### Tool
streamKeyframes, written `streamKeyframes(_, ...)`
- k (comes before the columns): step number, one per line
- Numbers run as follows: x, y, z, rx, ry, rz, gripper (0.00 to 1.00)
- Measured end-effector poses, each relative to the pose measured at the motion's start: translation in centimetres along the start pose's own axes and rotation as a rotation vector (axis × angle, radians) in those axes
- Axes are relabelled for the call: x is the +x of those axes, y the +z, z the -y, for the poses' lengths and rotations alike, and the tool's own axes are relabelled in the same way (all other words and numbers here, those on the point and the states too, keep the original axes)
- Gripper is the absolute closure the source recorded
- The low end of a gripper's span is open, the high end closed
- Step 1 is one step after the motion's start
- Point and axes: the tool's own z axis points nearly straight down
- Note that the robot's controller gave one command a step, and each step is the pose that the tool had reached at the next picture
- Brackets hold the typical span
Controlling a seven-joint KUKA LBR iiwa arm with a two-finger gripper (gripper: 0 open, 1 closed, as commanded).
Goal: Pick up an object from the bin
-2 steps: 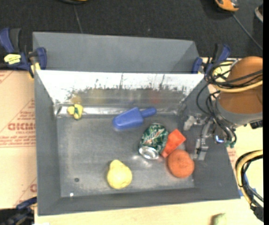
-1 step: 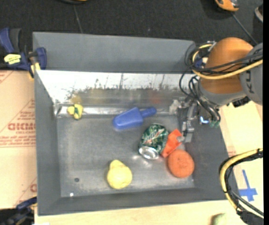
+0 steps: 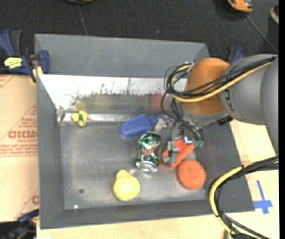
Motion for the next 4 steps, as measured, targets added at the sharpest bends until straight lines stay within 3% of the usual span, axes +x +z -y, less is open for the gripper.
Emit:
streamKeyframes(1,0.4,1.3,1.9,0.001,0.115,0.017,0.0)
streamKeyframes(2,4.4,1.6,-0.8,-0.002,0.104,0.003,0.0)
streamKeyframes(3,3.1,1.7,-0.6,0.0,0.154,0.013,0.0)
streamKeyframes(4,5.8,-1.0,0.8,-0.001,0.156,0.007,0.0)
